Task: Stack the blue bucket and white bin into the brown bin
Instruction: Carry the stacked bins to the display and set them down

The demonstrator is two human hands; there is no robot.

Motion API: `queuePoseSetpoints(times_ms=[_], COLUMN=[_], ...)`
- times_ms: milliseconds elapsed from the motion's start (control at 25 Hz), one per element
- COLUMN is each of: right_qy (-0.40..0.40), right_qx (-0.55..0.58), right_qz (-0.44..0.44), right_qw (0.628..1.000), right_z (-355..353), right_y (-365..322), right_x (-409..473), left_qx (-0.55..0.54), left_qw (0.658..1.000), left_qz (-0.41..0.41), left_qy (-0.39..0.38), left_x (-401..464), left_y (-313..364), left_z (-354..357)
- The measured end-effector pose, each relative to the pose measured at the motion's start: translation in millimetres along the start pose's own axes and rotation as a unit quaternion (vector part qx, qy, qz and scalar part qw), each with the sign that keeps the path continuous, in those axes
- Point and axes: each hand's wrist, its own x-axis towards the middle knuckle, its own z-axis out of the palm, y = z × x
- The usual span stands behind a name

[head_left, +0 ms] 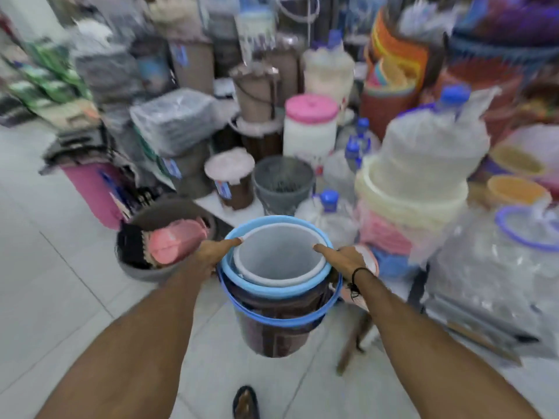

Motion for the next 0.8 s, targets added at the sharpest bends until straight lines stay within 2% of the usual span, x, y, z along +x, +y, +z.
queuePoseSetpoints(times_ms=[200, 440, 560, 680, 800], right_qy=[0.071, 0.157, 0.204, 0.231, 0.221], right_qx=[0.03, 0.027, 0.02, 0.039, 0.044], right_qz=[-0.104, -0.13, -0.128, -0.117, -0.095], right_qw=[0.992, 0.979, 0.97, 0.965, 0.97], right_z=[-27, -66, -88, -105, -112], right_y=[-151, -268, -297, -305, -298], right_x=[49, 122, 158, 200, 262], left_qx=[-0.062, -0.038, -0.022, -0.01, 0.018], left_qw=[0.991, 0.979, 0.976, 0.98, 0.981], left_qz=[0.114, 0.199, 0.217, 0.195, 0.189], left_qy=[0.046, 0.033, 0.01, -0.024, -0.045], left_x=[28, 93, 130, 176, 235], left_y=[139, 276, 330, 364, 381], left_z=[-73, -106, -95, -69, -34])
